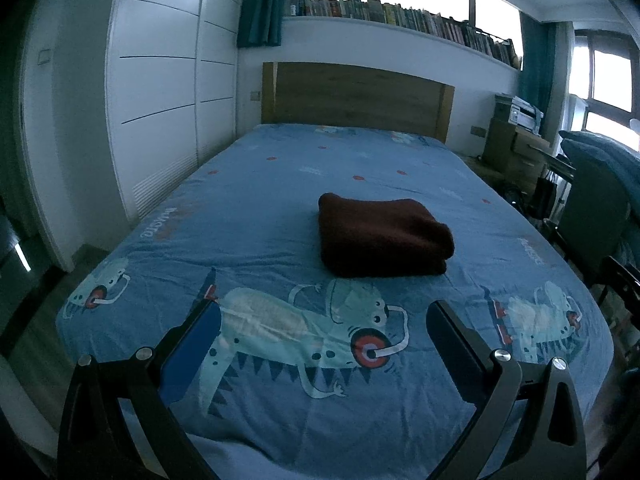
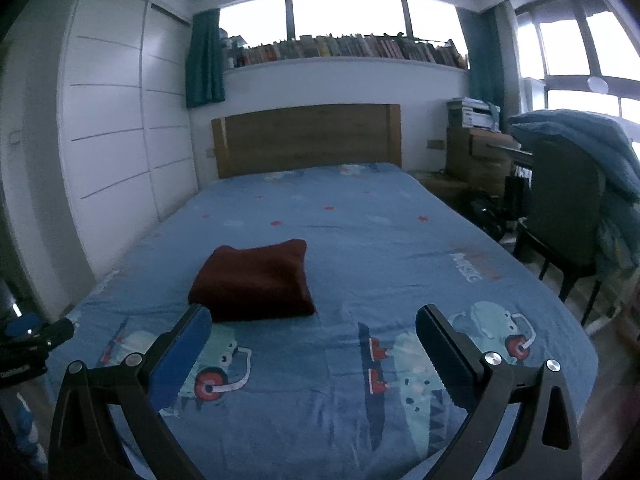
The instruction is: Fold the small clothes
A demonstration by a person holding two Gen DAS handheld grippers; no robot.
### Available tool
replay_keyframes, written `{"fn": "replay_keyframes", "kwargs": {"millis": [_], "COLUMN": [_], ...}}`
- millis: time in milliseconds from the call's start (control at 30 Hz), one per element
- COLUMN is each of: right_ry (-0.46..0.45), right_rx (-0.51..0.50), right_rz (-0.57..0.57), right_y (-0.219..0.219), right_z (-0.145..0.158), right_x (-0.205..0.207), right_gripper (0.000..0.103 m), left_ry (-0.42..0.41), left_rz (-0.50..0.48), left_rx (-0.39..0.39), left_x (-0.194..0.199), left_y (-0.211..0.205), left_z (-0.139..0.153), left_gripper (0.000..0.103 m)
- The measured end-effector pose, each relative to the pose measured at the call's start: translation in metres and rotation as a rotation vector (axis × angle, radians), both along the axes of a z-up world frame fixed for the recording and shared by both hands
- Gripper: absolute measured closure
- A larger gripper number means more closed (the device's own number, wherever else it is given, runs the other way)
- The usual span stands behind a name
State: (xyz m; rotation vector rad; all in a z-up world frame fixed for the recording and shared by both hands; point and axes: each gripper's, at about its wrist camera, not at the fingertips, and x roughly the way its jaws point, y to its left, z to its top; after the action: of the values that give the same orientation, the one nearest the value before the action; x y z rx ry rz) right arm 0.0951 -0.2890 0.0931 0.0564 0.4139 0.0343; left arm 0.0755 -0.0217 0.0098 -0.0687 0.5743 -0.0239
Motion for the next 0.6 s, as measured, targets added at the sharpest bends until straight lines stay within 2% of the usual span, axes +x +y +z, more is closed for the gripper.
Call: {"fn": "replay_keyframes", "kwargs": {"millis": [600], "right_ry": [0.017], "right_rx": [-0.029], "right_rz": [0.014], "right_y": [0.009], "right_z": [-0.006], "right_x": [-0.003], "right_gripper": [0.001], "left_ry": [-0.004], "left_rz": [-0.014], "left_rx": [0.008], "left_x": [0.002], "left_y": [-0.011], "left_z": [0.003], "left_gripper": [0.002]}}
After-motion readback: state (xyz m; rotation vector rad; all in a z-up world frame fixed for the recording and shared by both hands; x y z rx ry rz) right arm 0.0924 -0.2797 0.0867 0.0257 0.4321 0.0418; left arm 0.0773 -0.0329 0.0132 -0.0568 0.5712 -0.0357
